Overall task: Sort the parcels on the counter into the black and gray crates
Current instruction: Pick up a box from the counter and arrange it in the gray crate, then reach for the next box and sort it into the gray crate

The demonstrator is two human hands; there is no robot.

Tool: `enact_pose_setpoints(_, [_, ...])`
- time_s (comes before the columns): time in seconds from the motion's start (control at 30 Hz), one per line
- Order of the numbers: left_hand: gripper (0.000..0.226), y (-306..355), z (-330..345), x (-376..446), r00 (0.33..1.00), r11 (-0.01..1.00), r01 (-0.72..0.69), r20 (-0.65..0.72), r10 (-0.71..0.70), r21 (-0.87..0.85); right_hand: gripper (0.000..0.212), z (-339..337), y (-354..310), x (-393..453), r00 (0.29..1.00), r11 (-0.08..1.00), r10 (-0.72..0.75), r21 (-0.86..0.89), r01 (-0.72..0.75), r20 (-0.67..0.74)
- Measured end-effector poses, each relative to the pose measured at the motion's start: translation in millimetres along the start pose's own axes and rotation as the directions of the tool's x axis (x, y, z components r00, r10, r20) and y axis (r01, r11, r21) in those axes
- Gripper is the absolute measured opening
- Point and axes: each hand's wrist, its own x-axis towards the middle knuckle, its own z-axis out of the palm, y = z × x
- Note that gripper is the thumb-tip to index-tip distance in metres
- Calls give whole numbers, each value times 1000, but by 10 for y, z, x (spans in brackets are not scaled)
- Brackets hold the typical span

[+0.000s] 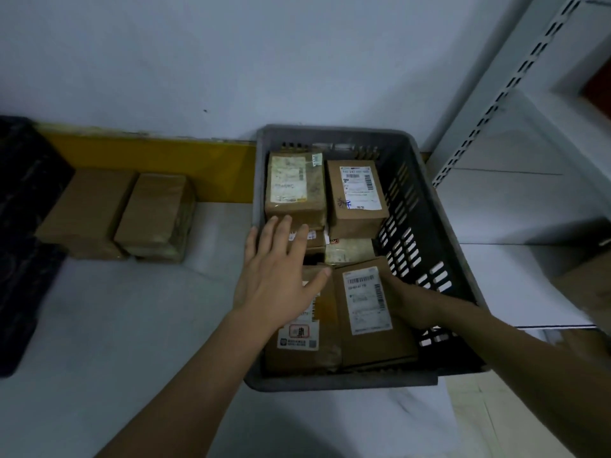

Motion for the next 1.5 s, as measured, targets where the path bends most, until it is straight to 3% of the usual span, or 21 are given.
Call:
enact_pose_setpoints(0.23, [84,12,-18,5,1000,1000,1,0,-1,3,140,296,-105,318,984,966,156,-222,-135,82])
enact_pose_setpoints(0.3, [83,13,-30,2,1000,1000,6,5,-6,3,133,314,-113,337,979,942,192,-294,-165,68])
enact_pose_setpoints(0.4, [83,15,-29,-12,1000,1000,3,3,-3,-7,100,463,-125,366,979,927,204,-323,-191,6])
enact_pose_setpoints(0.43, [83,16,-28,-17,1000,1000,3,-2,-3,-15,99,518,-123,380,980,922,201,-336,-193,-12])
enact_pose_setpoints(0.57, [83,7,-20,-3,1000,1000,3,0,-3,-2,138,518,-168,440,985,869,170,-477,-131,40])
enact_pose_setpoints(0.63, [84,11,-5,0,1000,1000,3,6,-3,7,143,524,-176,468,988,822,151,-560,-104,36])
enact_pose_setpoints(0.83, [81,8,26,1,1000,1000,5,9,-5,12,132,453,-232,467,990,741,141,-662,-115,-15])
enact_pose_setpoints(0.93, [80,23,9,10,1000,999,9,18,-8,-33,114,255,-371,363,984,764,89,-623,-168,-156])
enact_pose_setpoints(1.07, [82,-71,-96,3,999,987,34,-9,-36,-157,86,-64,-669,104,921,795,-31,-568,-213,-389])
enact_pose_setpoints(1.23, [82,-609,-306,-33,979,971,192,-46,-200,-146,77,-276,-1265,-227,731,884,-191,-439,-162,-655])
enact_pose_setpoints(1.37, [80,-1294,-363,-158,951,949,308,13,-308,-67,70,-260,-1992,-283,630,917,-292,-397,-28,-719])
enact_pose_setpoints(1.5, [81,-1979,-433,-335,935,937,349,55,-350,28,78,-93,-2818,-88,642,932,-287,-363,14,-711])
